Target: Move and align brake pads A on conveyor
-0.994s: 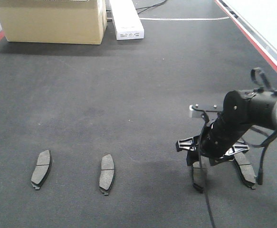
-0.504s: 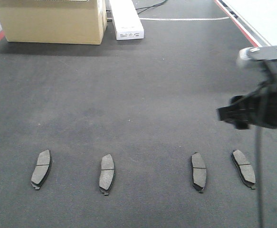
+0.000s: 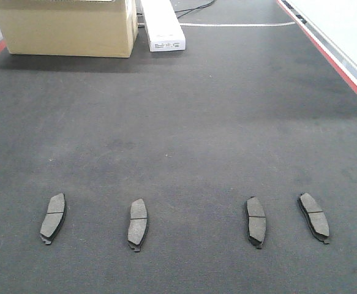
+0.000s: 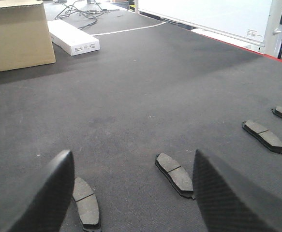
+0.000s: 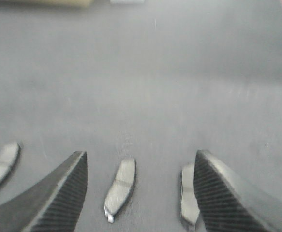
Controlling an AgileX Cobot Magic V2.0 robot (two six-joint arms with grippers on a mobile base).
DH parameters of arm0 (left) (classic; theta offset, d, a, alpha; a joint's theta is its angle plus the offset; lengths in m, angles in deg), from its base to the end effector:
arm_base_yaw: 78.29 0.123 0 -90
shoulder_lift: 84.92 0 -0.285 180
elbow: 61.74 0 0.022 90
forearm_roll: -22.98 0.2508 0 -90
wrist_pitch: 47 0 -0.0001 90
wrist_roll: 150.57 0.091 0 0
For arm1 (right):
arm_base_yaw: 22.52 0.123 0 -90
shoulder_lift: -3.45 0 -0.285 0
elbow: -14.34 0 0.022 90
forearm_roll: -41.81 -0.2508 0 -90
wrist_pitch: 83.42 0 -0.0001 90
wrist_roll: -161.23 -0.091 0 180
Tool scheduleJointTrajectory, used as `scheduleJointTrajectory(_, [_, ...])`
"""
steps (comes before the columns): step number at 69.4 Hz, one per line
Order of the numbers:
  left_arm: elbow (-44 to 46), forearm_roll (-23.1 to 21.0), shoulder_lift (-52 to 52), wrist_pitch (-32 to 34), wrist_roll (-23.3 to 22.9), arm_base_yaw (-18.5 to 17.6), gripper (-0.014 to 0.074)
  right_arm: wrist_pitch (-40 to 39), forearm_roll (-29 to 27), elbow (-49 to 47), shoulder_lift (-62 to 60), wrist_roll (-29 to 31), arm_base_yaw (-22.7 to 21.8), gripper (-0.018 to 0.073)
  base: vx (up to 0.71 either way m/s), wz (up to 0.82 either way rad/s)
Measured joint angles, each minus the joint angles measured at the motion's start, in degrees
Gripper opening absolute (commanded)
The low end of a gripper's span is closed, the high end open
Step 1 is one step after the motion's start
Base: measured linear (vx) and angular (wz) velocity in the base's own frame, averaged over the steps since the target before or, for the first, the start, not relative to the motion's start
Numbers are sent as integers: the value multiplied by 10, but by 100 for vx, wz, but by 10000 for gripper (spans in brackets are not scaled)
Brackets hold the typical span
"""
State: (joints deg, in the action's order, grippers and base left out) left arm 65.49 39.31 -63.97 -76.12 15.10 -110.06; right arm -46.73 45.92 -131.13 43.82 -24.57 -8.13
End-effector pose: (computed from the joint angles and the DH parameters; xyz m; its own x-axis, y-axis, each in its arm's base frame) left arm 0.0547 -0.0192 0.2977 -0.1744 0.1085 -0.9787 0.4078 0.9126 0.0286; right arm 0.1015 0.0220 0.3607 -0.3641 -0.0484 -0.9301 -0.1940 0.9807 0.0249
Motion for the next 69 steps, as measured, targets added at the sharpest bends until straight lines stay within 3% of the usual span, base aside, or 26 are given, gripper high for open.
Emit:
scheduleJointTrajectory(21, [0, 0, 0, 0, 0, 0, 502, -74, 1, 139, -205, 23, 0, 463, 0, 0])
scheduleJointTrajectory(43, [0, -1, 0, 2, 0, 0, 486, -111, 1, 177, -230, 24, 0, 449, 0, 0])
scheduleJointTrajectory(48, [0, -1, 0, 2, 0, 0, 418, -111, 2, 177, -231, 24, 0, 400, 0, 0])
scheduleJointTrajectory(52, [0, -1, 0, 2, 1, 0, 315, -112, 2, 177, -231, 24, 0, 318, 0, 0])
scheduleJointTrajectory(61, [0, -1, 0, 2, 1, 0, -8, -116, 2, 177, -231, 24, 0, 54, 0, 0])
scheduleJointTrajectory(64, [0, -1, 0, 2, 1, 0, -8, -116, 2, 177, -231, 24, 0, -19, 0, 0])
scheduleJointTrajectory(69, [0, -1, 0, 2, 1, 0, -8, -117, 2, 177, -231, 24, 0, -13, 0, 0])
